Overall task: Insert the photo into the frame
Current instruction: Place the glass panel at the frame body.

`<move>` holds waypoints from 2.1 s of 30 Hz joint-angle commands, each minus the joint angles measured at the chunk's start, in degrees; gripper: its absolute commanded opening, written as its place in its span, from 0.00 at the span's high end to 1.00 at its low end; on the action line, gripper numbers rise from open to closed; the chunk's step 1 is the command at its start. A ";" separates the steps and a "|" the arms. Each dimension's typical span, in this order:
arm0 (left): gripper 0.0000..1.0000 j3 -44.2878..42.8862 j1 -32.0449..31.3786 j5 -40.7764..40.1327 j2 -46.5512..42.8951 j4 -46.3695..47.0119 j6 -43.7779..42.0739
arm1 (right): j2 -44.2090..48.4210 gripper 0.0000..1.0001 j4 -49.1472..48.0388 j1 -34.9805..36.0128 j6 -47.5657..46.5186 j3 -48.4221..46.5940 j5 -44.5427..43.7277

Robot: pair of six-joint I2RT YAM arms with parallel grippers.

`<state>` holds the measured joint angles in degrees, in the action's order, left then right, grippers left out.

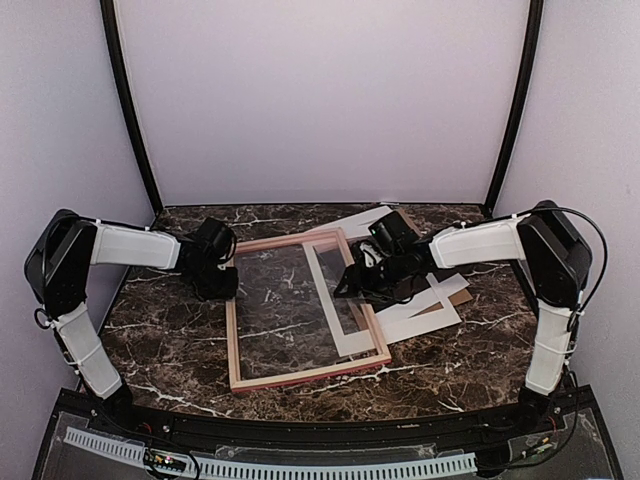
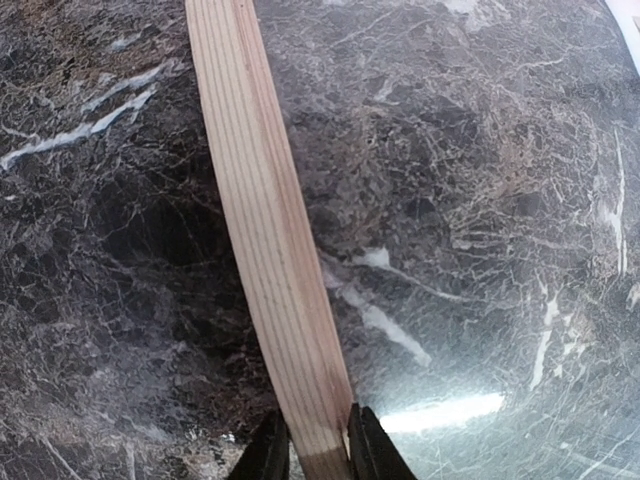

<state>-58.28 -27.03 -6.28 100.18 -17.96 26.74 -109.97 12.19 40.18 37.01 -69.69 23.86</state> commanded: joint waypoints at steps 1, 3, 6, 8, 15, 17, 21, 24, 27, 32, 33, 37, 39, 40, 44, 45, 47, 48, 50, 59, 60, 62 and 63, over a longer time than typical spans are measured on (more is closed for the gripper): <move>0.77 -1.90 -0.31 -0.75 -0.10 -1.88 -2.39 | -0.20 0.39 2.47 0.60 -2.22 -2.55 -3.83; 0.76 -2.31 -0.30 -0.77 -0.22 -1.98 -2.64 | -0.16 0.38 3.61 0.60 -2.85 -2.95 -4.80; 0.76 -3.04 -0.31 -0.83 -0.28 -2.07 -3.02 | -0.15 0.37 4.81 0.63 -3.71 -3.41 -5.83; 0.76 -3.37 -0.31 -0.77 -0.25 -2.16 -3.09 | -0.20 0.37 5.54 0.65 -4.11 -3.64 -6.41; 0.75 -3.76 -0.30 -0.55 -0.16 -2.26 -3.17 | 0.02 0.37 7.73 0.61 -5.52 -4.24 -8.34; 0.75 -3.85 -0.26 -0.69 -0.16 -2.42 -3.18 | 0.26 0.37 8.94 0.67 -6.13 -4.78 -9.50; 0.75 -3.73 -0.26 -0.74 -0.21 -2.55 -3.03 | 0.72 0.37 10.27 0.62 -6.97 -5.27 -10.90; 0.75 -3.59 -0.31 -0.75 -0.17 -2.50 -3.06 | 0.98 0.37 10.80 0.61 -7.28 -5.37 -11.43; 0.75 -3.57 -0.31 -0.75 -0.08 -2.49 -3.01 | 1.16 0.37 11.21 0.66 -7.48 -5.52 -11.78; 0.75 -3.52 -0.31 -0.74 0.00 -2.38 -3.08 | 1.66 0.37 12.26 0.69 -7.98 -6.18 -12.89; 0.75 -3.56 -0.31 -0.70 0.01 -2.38 -3.07 | 1.74 0.37 12.63 0.69 -8.15 -6.36 -13.14; 0.75 -3.51 -0.31 -0.74 0.10 -2.40 -3.10 | 1.95 0.37 13.43 0.66 -8.53 -7.00 -13.92; 0.75 -3.55 -0.31 -0.75 0.10 -2.43 -3.14 | 1.93 0.37 13.69 0.77 -8.52 -7.20 -14.14; 0.75 -3.58 -0.31 -0.75 0.10 -2.43 -3.11 | 2.03 0.37 13.80 0.85 -8.50 -7.29 -14.40; 0.75 -3.54 -0.31 -0.80 0.10 -2.52 -3.18 | 2.28 0.36 14.36 1.04 -8.52 -7.64 -15.03; 0.75 -3.52 -0.24 -0.83 0.10 -2.52 -3.19 | 2.30 0.36 14.48 1.04 -8.60 -7.72 -15.17; 0.75 -3.44 -0.30 -0.91 0.03 -2.57 -3.19 | 2.32 0.36 14.99 1.01 -8.70 -7.83 -15.77; 0.75 -3.43 -0.30 -0.92 -0.05 -2.59 -3.19 | 2.45 0.36 15.28 1.03 -8.76 -7.97 -16.23; 0.75 -3.46 -0.31 -0.99 -0.19 -2.66 -3.19 | 2.71 0.36 15.74 1.03 -8.92 -8.24 -17.69; 0.67 -2.92 -0.31 -1.64 -1.31 -2.61 -3.11 | 1.18 0.39 15.33 -0.45 -10.40 -8.48 -19.11; 0.65 -2.86 -0.31 -1.63 -1.35 -2.54 -3.06 | 0.90 0.39 15.01 -0.77 -10.53 -8.45 -18.70; 0.63 -2.62 -0.31 -1.50 -1.51 -2.31 -2.95 | 0.20 0.40 14.74 -1.27 -10.87 -8.53 -18.25; 0.63 -2.52 -0.31 -1.35 -1.60 -2.24 -2.86 | -0.10 0.40 14.58 -1.51 -11.05 -8.53 -18.19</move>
<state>-60.99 -27.03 -7.11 100.18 -19.55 24.14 -109.89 27.88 39.88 27.22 -77.01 5.76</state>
